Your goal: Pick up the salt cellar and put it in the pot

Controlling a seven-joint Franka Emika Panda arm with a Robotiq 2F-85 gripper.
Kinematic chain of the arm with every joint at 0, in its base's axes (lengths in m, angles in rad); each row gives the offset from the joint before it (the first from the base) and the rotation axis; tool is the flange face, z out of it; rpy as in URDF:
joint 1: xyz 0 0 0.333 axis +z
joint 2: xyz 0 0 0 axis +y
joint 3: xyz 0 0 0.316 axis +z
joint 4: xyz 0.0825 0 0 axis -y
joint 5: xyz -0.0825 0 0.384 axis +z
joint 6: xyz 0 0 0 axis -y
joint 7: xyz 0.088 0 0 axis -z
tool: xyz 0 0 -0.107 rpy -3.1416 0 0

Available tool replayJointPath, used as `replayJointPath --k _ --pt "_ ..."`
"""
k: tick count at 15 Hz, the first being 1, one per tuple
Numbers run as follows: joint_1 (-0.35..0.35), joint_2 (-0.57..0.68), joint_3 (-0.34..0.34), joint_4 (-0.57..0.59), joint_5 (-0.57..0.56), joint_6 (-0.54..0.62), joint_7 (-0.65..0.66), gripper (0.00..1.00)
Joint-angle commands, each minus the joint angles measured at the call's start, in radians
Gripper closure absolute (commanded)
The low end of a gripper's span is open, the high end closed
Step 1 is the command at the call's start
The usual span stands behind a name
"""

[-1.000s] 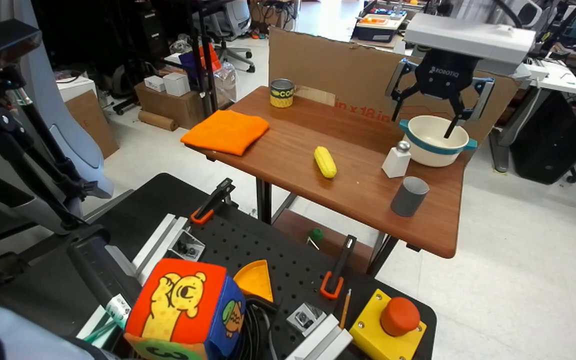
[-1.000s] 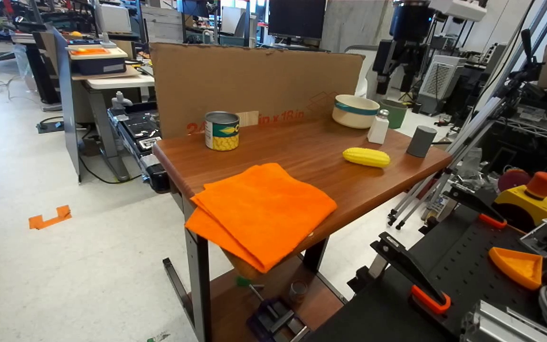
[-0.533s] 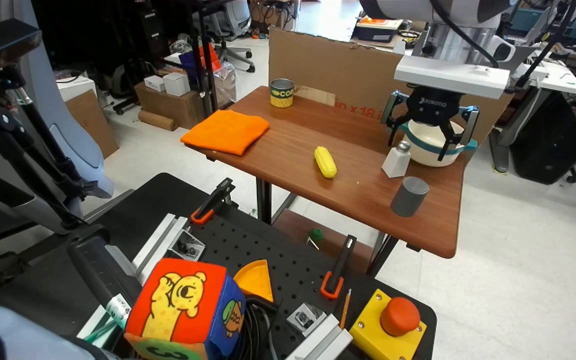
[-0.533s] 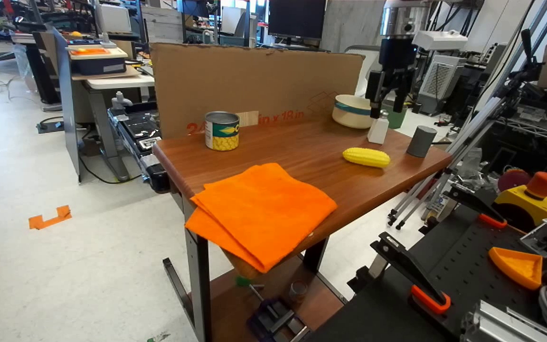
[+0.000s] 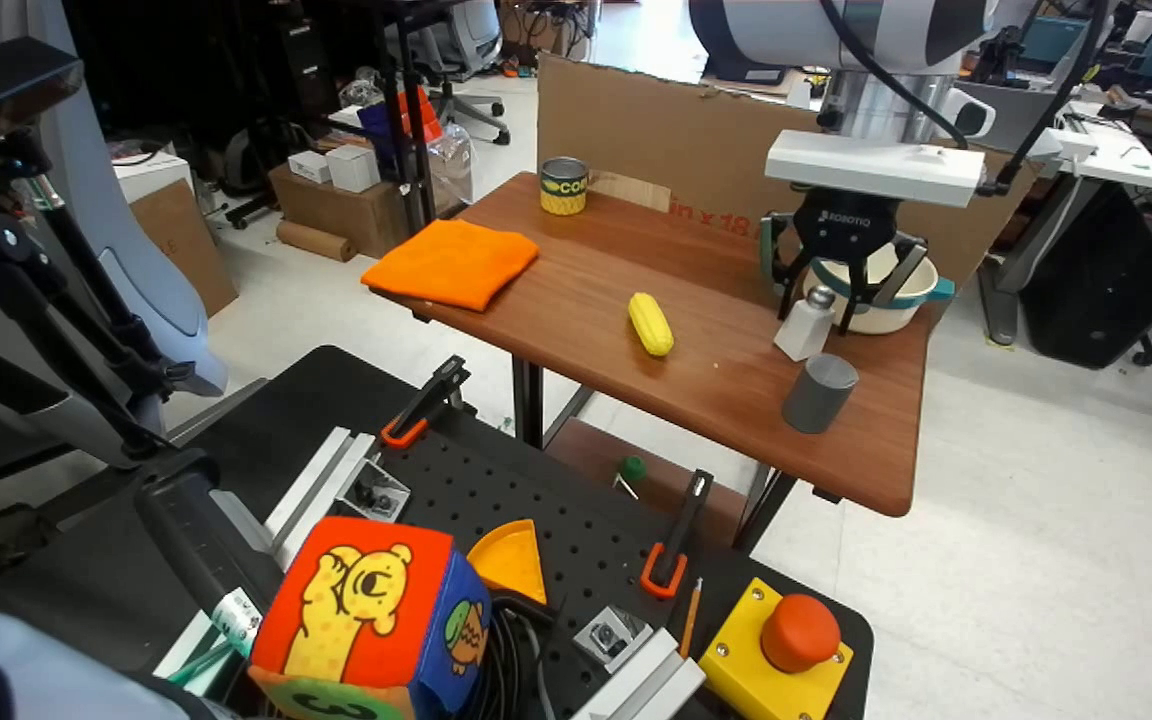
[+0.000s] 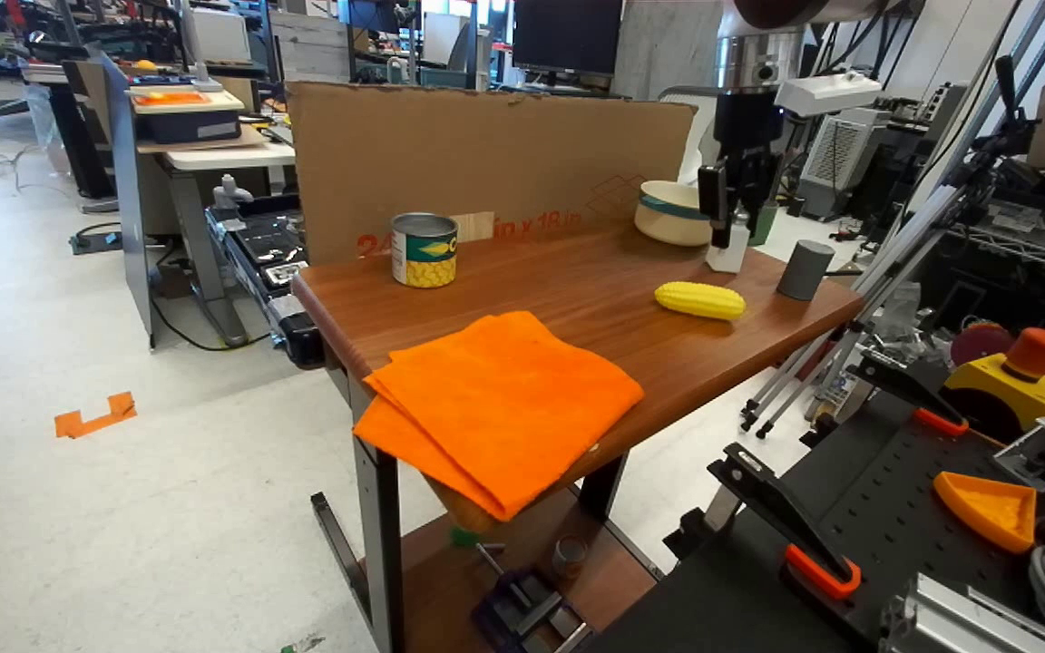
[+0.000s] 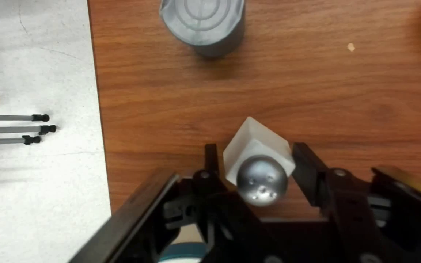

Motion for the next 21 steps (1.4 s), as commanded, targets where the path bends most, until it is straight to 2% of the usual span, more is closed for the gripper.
replayJointPath --k 1,2,6,11,13,16,21 --pt "0.009 -0.016 0.003 -0.026 -0.019 0.039 0.018 0.67" --pt "0.007 -0.029 0.007 -0.039 -0.012 0.057 0.012 0.73" --pt "-0.016 -0.119 0.032 -0.12 0.025 0.098 -0.034 0.73" --pt "-0.062 -0.273 0.063 -0.183 0.171 0.046 -0.108 0.73" --pt "-0.058 -0.305 0.055 -0.185 0.195 0.088 -0.12 0.73" --pt "-0.041 -0.306 0.039 -0.138 0.178 0.126 -0.069 0.73" --pt "-0.033 -0.228 0.024 -0.015 0.136 0.125 0.014 0.73"
